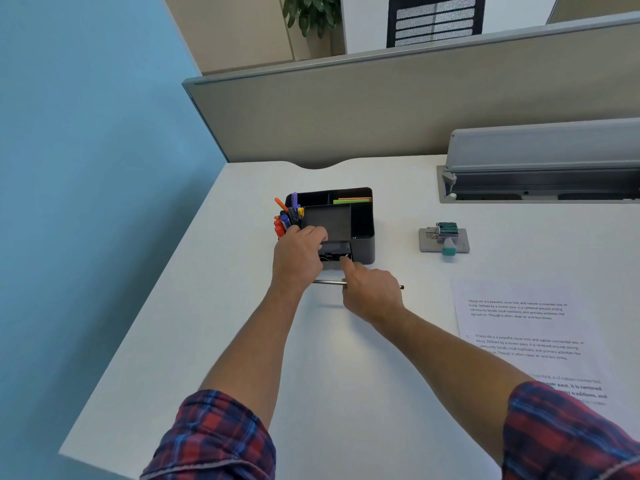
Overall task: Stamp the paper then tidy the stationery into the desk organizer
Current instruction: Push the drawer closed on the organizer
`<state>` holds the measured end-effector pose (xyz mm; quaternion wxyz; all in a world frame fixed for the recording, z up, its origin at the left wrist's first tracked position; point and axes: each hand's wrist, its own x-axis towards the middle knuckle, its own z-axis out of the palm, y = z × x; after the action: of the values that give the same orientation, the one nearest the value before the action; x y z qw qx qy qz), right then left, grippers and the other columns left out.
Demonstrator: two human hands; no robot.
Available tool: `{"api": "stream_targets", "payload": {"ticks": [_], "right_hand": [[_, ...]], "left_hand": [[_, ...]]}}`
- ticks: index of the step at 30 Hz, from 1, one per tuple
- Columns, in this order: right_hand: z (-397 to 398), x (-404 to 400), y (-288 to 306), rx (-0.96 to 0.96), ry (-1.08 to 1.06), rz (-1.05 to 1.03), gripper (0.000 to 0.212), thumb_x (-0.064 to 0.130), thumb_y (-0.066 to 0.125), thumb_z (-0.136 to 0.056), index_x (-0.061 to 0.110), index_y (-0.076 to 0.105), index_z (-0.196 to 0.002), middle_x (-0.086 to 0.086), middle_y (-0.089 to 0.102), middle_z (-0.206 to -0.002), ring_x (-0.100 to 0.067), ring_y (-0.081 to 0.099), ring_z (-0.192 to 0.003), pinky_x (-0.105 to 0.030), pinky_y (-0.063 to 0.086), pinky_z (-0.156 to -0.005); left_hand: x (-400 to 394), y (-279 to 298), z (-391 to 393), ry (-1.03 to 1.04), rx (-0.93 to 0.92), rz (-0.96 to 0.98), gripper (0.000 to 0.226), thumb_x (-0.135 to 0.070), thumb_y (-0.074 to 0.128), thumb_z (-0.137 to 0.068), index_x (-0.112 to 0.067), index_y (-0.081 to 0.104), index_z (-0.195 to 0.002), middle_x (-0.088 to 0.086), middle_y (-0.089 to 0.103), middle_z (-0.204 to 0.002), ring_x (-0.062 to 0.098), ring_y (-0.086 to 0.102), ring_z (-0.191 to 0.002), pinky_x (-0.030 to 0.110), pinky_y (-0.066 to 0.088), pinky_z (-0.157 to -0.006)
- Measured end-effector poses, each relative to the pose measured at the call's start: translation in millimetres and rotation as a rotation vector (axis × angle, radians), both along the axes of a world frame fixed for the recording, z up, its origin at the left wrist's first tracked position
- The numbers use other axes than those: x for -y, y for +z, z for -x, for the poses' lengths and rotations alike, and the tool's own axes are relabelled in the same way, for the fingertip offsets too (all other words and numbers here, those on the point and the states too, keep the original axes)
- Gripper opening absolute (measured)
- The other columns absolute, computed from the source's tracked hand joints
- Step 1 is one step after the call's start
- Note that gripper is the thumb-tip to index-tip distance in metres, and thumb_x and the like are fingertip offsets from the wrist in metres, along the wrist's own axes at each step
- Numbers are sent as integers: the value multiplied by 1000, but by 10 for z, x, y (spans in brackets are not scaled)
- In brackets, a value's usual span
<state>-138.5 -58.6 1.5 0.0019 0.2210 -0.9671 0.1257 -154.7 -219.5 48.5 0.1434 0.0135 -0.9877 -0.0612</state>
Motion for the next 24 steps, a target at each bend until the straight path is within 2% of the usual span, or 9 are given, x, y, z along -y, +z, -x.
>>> {"api": "stream_targets", "payload": {"ticks": [2,7,11,14,15,17,19,22,24], "right_hand": [[-10,-4,6,41,-88,51,46,11,50,-89,13,49,-135,-2,65,-85,-22,40,-49,-25,21,-45],[49,42,34,127,-158,181,49,20,53,-90,17,48,-139,1,61,-81,-21,48,-61,-25,29,-49],[89,-19,31,50,-94,92,52,19,49,-91,18,48,-143,-2,70,-103,-31,64,-76,-30,40,-58],[96,-71,43,-6,-9,-16,55,19,46,-95,19,42,-150,-4,68,-110,-32,65,-76,-29,35,-56],[99,-71,50,-11,18,-47,55,20,47,-96,19,40,-151,-4,68,-107,-30,63,-72,-28,33,-54],[114,-49,71,18,37,-83,57,22,48,-97,21,36,-152,0,64,-85,-22,53,-58,-23,25,-48],[155,-20,92,72,41,-110,58,24,50,-97,24,33,-152,4,48,-65,-15,42,-50,-22,22,-44],[204,34,95,113,55,-121,60,26,50,-96,26,30,-152,3,46,-64,-16,48,-55,-24,35,-48],[217,55,94,82,59,-96,55,25,49,-96,24,36,-150,3,49,-65,-19,54,-60,-25,41,-51]], "left_hand": [[4,-6,-1,5,5,-9,33,-4,83,-74,-21,65,-96,-1,72,-89,13,45,-77,23,42,-61],[-1,-9,6,9,7,-15,32,-3,81,-76,-21,66,-98,-1,73,-90,13,45,-78,25,46,-62],[2,-11,9,10,20,-12,32,-4,81,-76,-21,66,-99,0,73,-92,14,49,-79,27,50,-65],[-6,-6,7,8,15,-16,33,-3,82,-73,-20,66,-96,-1,72,-89,16,52,-77,29,52,-64],[-8,-2,5,7,13,-15,33,-3,83,-73,-20,65,-96,-1,72,-88,16,50,-77,29,52,-63],[-13,3,0,5,8,-13,32,-4,82,-74,-21,65,-95,-2,72,-87,15,48,-76,28,52,-61],[-14,4,-3,7,6,-16,31,-4,82,-75,-21,65,-95,-2,72,-87,15,48,-76,28,53,-60],[-12,8,-6,2,6,-20,30,-5,81,-76,-20,66,-97,-1,72,-89,14,47,-77,28,53,-63],[-11,8,-6,0,5,-20,30,-6,82,-76,-20,66,-97,-1,72,-88,15,49,-77,29,53,-63]]}}
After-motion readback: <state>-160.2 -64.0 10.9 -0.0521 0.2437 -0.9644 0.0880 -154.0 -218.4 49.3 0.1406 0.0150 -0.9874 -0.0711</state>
